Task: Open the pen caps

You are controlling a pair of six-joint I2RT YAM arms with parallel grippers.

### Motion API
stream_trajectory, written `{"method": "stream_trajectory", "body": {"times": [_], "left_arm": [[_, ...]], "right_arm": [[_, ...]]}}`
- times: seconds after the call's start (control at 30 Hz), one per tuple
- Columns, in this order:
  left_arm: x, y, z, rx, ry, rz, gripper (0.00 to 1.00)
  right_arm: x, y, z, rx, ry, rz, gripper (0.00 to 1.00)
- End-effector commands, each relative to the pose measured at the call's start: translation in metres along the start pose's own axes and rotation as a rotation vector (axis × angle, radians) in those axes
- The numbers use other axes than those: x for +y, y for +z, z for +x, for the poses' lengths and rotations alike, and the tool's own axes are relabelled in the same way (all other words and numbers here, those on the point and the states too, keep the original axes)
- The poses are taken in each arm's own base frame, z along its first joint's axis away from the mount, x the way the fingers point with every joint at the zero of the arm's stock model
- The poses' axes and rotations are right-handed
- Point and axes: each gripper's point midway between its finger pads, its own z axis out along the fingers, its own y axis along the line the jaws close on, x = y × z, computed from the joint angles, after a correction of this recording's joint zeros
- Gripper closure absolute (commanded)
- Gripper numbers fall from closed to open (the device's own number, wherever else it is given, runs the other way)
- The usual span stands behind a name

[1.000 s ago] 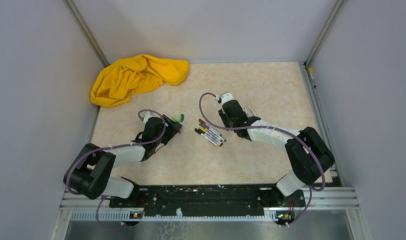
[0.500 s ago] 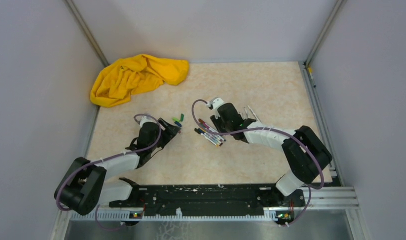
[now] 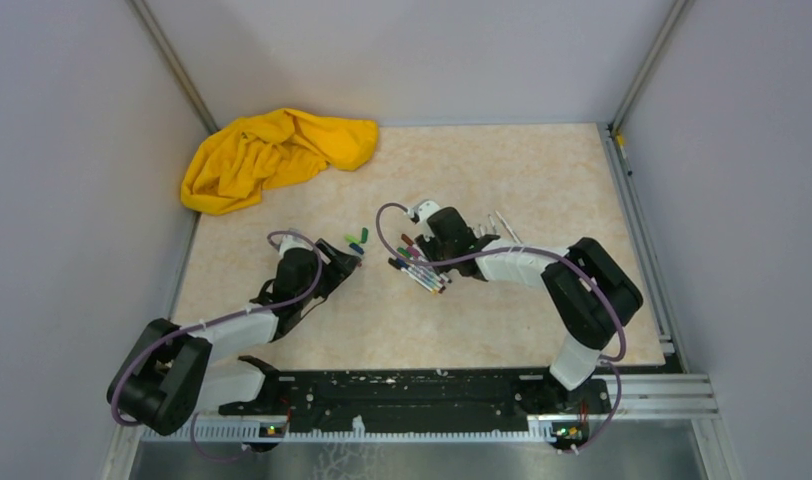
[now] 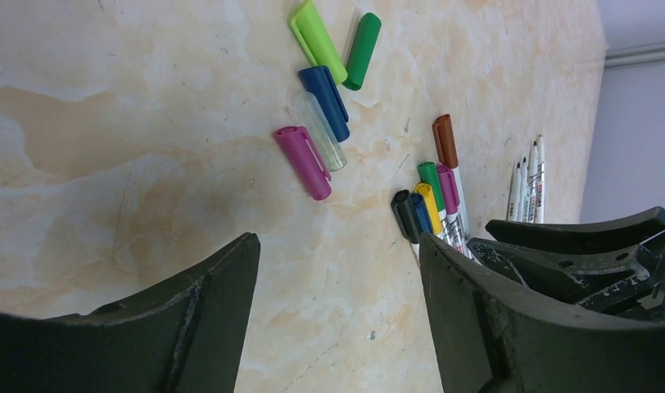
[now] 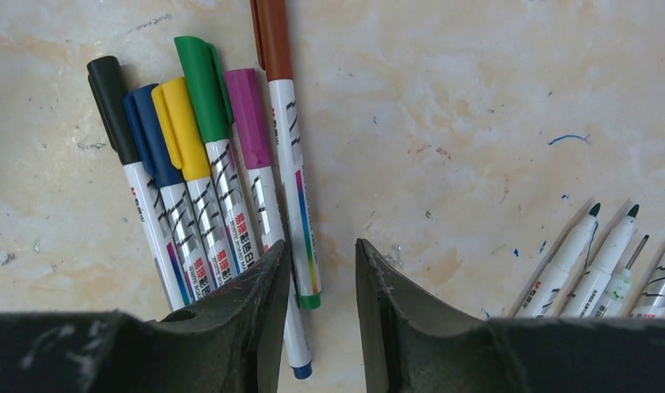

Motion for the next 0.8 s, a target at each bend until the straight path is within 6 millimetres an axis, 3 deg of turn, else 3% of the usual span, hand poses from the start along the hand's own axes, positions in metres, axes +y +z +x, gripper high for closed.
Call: {"method": "stream_trajectory", "body": {"times": [0.0, 0.5, 0.77], "left_arm": [[-0.006, -0.001, -0.008, -0.037, 0.016, 0.034, 0.23], [-0.013, 0.000, -0.011, -0.042, 0.018, 0.050, 0.23], [-0.018, -0.002, -0.011, -0.034, 0.009, 0.062, 0.20]], "right_arm": [[0.006, 0.002, -0.032, -0.078, -0.014, -0.020, 0.66], [0.009, 0.019, -0.012, -0.011, -0.020, -0.025, 0.69], [0.004, 0.019, 0.010, 0.042, 0.016, 0.015, 1.00]]}}
